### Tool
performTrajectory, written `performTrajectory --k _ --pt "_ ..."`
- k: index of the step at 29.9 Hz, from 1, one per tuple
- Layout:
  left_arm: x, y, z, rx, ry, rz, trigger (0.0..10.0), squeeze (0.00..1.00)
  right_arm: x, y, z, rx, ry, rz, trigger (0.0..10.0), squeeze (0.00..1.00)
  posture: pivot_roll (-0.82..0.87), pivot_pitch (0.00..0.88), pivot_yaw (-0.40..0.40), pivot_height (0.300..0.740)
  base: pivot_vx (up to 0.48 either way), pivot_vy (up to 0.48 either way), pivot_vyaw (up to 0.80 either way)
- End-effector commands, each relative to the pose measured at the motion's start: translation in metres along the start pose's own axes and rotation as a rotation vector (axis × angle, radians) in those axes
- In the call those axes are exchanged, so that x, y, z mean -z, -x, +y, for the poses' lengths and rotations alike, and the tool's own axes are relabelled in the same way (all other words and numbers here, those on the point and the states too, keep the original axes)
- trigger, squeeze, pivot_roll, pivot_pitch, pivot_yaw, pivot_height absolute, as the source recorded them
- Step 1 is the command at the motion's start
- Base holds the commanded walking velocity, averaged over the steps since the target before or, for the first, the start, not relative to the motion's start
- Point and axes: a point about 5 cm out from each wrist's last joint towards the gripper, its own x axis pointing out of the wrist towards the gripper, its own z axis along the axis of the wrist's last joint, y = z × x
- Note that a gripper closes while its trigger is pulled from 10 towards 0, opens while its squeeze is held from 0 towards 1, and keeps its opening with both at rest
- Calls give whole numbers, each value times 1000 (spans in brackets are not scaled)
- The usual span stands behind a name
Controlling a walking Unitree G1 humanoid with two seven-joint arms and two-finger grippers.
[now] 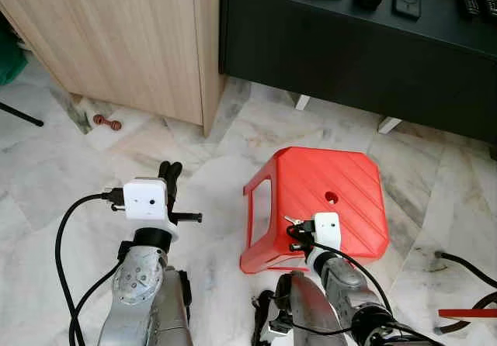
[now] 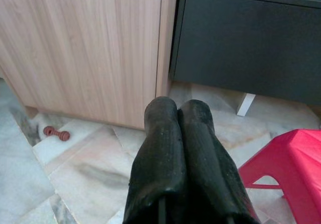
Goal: Hang keys on a hook
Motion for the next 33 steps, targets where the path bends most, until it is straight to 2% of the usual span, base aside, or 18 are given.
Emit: performTrajectory --k 1,4,14,19,22,27,33 --pt "5 6 -4 4 -4 31 10000 0 17 5 -4 24 -28 48 471 0 205 436 -194 647 0 0 0" --pt "5 6 -4 5 -3 33 10000 0 16 5 -5 27 -31 45 0 0 207 440 -194 647 0 0 0" --pt "6 9 -5 1 -2 42 10000 0 16 6 -4 25 -37 23 0 0 206 439 -194 647 0 0 0" --pt "8 8 -3 0 -6 45 10000 0 8 7 -8 38 -12 -59 0 0 207 432 -190 647 0 0 0" --pt "12 7 -1 0 -8 53 10000 0 -3 10 -15 65 0 -163 0 0 199 415 -188 647 0 0 0" --pt "17 5 -1 3 -11 63 10000 0 -10 15 -23 100 16 -238 0 0 198 393 -183 647 0 0 0" --pt "32 2 11 -10 -46 95 10000 0 -25 25 -33 151 58 -360 0 0 204 321 -166 647 0 0 0"
